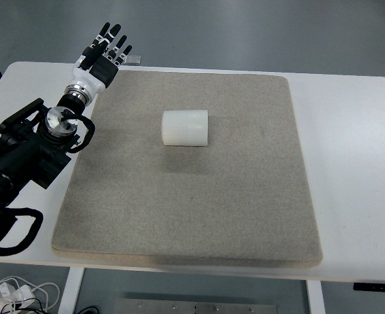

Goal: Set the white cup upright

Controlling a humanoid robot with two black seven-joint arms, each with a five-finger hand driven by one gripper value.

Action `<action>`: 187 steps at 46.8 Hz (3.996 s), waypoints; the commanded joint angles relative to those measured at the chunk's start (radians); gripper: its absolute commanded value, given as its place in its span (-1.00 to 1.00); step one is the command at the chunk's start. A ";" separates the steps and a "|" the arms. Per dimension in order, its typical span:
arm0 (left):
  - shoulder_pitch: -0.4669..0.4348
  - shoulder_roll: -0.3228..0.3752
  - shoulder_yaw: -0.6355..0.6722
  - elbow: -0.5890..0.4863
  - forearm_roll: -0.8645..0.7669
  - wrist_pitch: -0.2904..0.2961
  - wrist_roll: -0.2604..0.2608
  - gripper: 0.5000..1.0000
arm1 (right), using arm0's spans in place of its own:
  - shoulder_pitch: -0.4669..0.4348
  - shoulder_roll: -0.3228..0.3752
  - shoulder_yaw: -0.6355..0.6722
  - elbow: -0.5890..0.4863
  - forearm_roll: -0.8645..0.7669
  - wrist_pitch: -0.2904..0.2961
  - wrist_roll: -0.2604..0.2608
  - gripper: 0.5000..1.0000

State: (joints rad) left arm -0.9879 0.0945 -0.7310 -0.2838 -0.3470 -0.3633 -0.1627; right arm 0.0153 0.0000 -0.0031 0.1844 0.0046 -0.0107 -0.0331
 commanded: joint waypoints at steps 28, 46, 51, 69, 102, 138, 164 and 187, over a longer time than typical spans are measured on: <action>-0.124 -0.001 0.039 -0.090 0.611 0.078 -0.028 0.98 | 0.000 0.000 0.000 0.000 0.000 0.000 -0.001 0.81; -0.276 0.099 0.464 -0.198 0.691 0.072 0.011 0.97 | 0.000 0.000 0.000 0.000 0.000 0.000 -0.001 0.81; -0.320 0.120 0.567 -0.241 0.710 0.069 0.012 0.97 | 0.000 0.000 0.000 0.000 0.000 0.000 0.001 0.81; -0.454 0.306 0.786 -0.630 0.890 0.076 0.135 0.97 | 0.000 0.000 0.000 0.000 0.000 0.000 -0.001 0.81; -0.429 0.228 0.910 -0.701 1.129 0.190 0.199 0.86 | 0.000 0.000 0.000 0.000 0.000 0.000 0.001 0.81; -0.414 0.068 0.986 -0.534 1.132 0.188 0.198 0.45 | 0.000 0.000 0.000 0.000 0.000 0.000 -0.001 0.81; -0.428 0.071 0.950 -0.462 1.109 0.173 0.176 -1.00 | 0.000 0.000 0.000 0.000 0.000 0.000 -0.001 0.81; -0.258 0.082 0.522 -0.319 1.013 0.069 0.077 -1.00 | 0.000 0.000 0.000 0.000 0.000 0.000 -0.001 0.81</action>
State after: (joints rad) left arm -1.2766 0.1768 -0.1716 -0.6099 0.6887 -0.2900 -0.0527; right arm 0.0153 0.0000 -0.0030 0.1841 0.0044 -0.0107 -0.0330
